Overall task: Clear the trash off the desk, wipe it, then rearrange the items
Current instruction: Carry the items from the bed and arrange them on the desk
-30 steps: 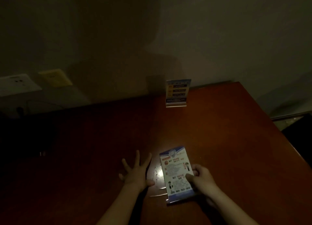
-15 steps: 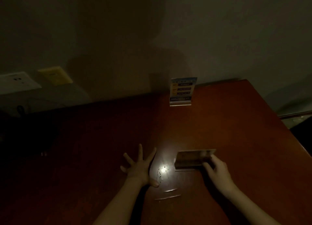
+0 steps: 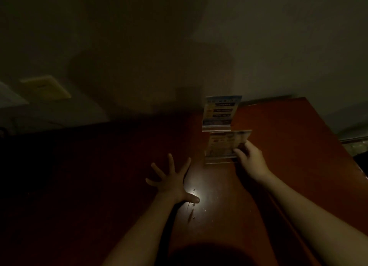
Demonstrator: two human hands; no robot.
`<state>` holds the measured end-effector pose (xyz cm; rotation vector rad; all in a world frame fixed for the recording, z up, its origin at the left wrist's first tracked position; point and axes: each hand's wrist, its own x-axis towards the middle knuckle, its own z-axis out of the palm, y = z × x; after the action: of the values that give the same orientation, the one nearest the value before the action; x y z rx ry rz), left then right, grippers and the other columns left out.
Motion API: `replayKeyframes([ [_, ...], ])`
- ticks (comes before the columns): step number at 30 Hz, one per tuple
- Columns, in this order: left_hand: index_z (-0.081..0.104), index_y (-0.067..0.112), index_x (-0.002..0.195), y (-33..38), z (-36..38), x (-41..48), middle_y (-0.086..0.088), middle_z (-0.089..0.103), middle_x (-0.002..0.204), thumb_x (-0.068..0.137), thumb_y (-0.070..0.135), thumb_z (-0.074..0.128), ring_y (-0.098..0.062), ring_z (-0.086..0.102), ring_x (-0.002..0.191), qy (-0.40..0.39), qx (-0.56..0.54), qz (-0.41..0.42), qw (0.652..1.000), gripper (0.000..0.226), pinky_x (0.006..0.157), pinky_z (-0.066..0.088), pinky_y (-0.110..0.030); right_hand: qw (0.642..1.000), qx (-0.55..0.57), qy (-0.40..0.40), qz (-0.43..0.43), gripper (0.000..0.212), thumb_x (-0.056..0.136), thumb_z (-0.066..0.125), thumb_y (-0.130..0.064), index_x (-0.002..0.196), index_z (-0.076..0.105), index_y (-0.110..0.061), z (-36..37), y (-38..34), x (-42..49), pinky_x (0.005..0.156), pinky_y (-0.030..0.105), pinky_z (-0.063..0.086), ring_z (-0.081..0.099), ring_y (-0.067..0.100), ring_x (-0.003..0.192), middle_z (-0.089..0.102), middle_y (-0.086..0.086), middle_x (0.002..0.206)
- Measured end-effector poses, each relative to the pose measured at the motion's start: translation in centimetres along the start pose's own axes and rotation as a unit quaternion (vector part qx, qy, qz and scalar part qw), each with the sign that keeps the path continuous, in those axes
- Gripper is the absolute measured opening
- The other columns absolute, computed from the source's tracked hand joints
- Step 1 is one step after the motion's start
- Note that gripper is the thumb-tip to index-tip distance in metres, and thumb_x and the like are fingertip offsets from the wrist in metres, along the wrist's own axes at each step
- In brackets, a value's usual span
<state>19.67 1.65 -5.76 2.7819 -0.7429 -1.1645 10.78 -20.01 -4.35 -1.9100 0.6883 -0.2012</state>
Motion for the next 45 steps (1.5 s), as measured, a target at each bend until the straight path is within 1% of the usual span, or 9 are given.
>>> replayKeyframes([
  [13,-0.022,0.058,0.139,1.9,-2.2,3.8,-0.004,-0.052,0.141,0.054,0.065,0.080,-0.056,-0.042,0.122,0.007,0.002,-0.009,1.000,0.133,0.096,-0.002,-0.083,1.000,0.003,-0.014,-0.004,0.028,0.096,0.047,-0.006,0.122,0.053,-0.015,-0.3,-0.4,4.5,0.092,0.024,0.045,0.054,0.012,0.114,0.057,-0.007,0.116],
  [16,-0.022,0.057,0.139,1.9,-2.3,3.7,-0.004,-0.050,0.142,0.055,0.065,0.080,-0.057,-0.039,0.125,0.008,0.007,-0.015,1.000,0.132,0.097,-0.001,-0.082,1.000,0.022,-0.016,0.004,0.042,0.094,0.048,0.000,0.133,0.043,-0.014,-0.6,-0.3,3.9,0.098,0.022,0.040,0.046,0.009,0.123,0.052,-0.003,0.130],
  [19,-0.021,0.052,0.142,1.8,-1.7,3.0,-0.004,-0.043,0.148,0.058,0.069,0.075,-0.055,-0.033,0.130,0.028,0.028,-0.019,0.999,0.129,0.101,0.002,-0.080,0.997,0.063,0.002,0.043,0.062,0.091,0.052,0.002,0.145,0.028,-0.016,-0.7,0.6,2.3,0.110,0.033,0.033,0.034,0.015,0.136,0.038,0.003,0.146],
  [21,-0.018,0.047,0.146,1.7,-1.3,2.4,-0.004,-0.035,0.153,0.065,0.071,0.069,-0.052,-0.027,0.136,0.046,0.039,-0.017,0.998,0.121,0.106,0.004,-0.075,0.997,0.034,0.020,0.065,0.067,0.091,0.055,-0.001,0.147,0.025,-0.020,-1.0,1.3,1.1,0.109,0.031,0.031,0.032,0.019,0.139,0.035,0.004,0.149],
  [25,0.000,0.035,0.153,1.5,-1.4,1.0,-0.003,-0.003,0.161,0.077,0.068,0.060,-0.037,0.001,0.146,0.094,0.020,-0.006,0.995,0.102,0.114,0.014,-0.061,0.996,-0.019,0.040,0.074,0.060,0.091,0.056,-0.004,0.144,0.031,-0.019,-1.3,2.0,-1.2,0.103,0.027,0.033,0.036,0.020,0.136,0.038,0.005,0.147],
  [30,0.023,0.032,0.147,1.0,-1.5,-3.0,0.000,0.034,0.148,0.080,0.066,0.058,-0.025,0.037,0.133,0.147,0.005,0.022,0.989,0.083,0.105,0.036,-0.043,0.997,-0.060,0.023,0.048,0.041,0.092,0.053,-0.002,0.131,0.048,-0.015,-1.1,1.4,-5.5,0.095,0.021,0.039,0.048,0.013,0.119,0.051,0.003,0.132],
  [33,0.031,0.032,0.143,0.8,-0.7,-5.2,0.002,0.041,0.141,0.084,0.057,0.059,-0.021,0.045,0.126,0.160,-0.002,0.050,0.986,0.070,0.099,0.042,-0.039,0.995,-0.093,0.016,0.028,0.033,0.092,0.056,-0.006,0.124,0.054,-0.015,-1.0,0.6,-8.5,0.092,0.019,0.040,0.048,0.007,0.110,0.054,0.000,0.124],
  [36,0.036,0.033,0.140,0.6,0.2,-7.1,0.004,0.043,0.139,0.088,0.052,0.058,-0.018,0.046,0.125,0.143,0.006,0.097,0.985,0.060,0.098,0.043,-0.038,0.989,-0.142,0.018,0.038,0.032,0.091,0.060,-0.015,0.123,0.054,-0.018,-1.1,0.4,-11.8,0.098,0.029,0.045,0.051,0.012,0.114,0.055,-0.001,0.125],
  [45,0.045,0.033,0.131,2.7,3.5,-13.4,0.007,0.052,0.133,0.090,0.053,0.055,-0.015,0.052,0.119,0.130,0.079,0.238,0.959,0.047,0.095,0.045,-0.037,0.963,-0.213,0.086,0.138,0.032,0.092,0.060,-0.032,0.122,0.053,-0.023,-1.0,-0.6,-25.4,0.096,0.033,0.047,0.050,0.014,0.117,0.053,-0.004,0.126],
])
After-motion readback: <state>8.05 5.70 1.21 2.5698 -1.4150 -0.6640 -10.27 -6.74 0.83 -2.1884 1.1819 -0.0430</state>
